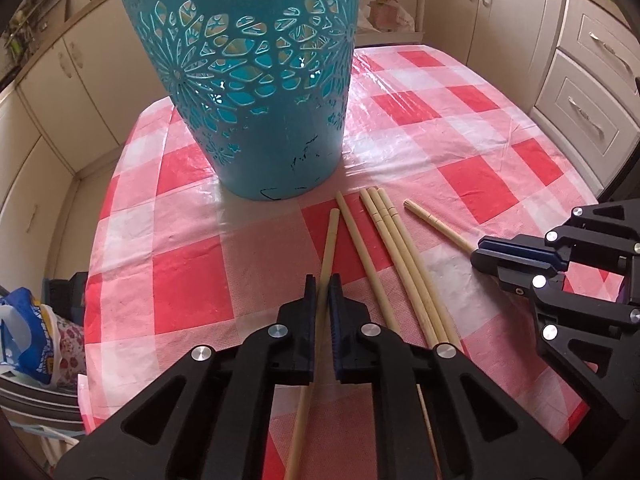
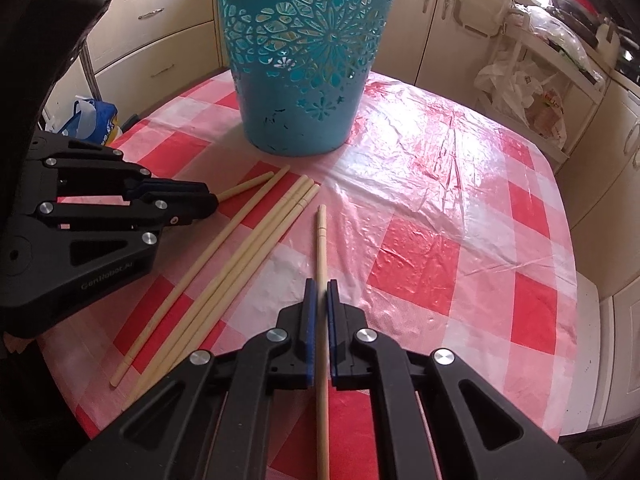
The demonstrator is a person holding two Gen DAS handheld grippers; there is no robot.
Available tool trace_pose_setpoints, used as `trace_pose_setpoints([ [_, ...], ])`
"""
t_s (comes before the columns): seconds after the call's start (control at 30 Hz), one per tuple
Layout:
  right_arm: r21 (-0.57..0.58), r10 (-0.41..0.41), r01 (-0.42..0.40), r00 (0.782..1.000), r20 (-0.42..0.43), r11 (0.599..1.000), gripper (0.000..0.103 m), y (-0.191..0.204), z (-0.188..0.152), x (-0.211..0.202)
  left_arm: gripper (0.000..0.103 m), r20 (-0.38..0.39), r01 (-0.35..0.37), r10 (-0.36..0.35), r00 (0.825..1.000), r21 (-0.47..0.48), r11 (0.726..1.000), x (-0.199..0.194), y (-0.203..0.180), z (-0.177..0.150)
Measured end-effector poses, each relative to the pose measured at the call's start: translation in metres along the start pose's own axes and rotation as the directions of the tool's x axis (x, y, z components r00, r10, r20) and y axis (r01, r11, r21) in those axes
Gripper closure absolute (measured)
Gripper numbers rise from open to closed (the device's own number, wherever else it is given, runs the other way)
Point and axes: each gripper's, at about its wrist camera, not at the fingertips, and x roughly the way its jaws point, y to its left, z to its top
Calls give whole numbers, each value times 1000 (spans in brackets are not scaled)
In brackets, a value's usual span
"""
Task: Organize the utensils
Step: 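Lift the stick over the teal bin and open the left tool while the right tool holds its stick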
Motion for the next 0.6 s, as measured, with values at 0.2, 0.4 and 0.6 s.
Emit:
trace_pose_setpoints([
  [0.2,262,155,-202,969,190,944,97,-28,-6,-26,98,168,117,-101,981,-83,990,-37,23,-7],
  [0.4,389,154,-323,901,406,863,97,-47,-6,-42,98,470,239,-156,869,-123,963,-113,58,0],
  [0.6,475,154,-355,899,411,805,97,-61,-11,-28,98,653,275,-111,749,-154,949,-160,82,33],
])
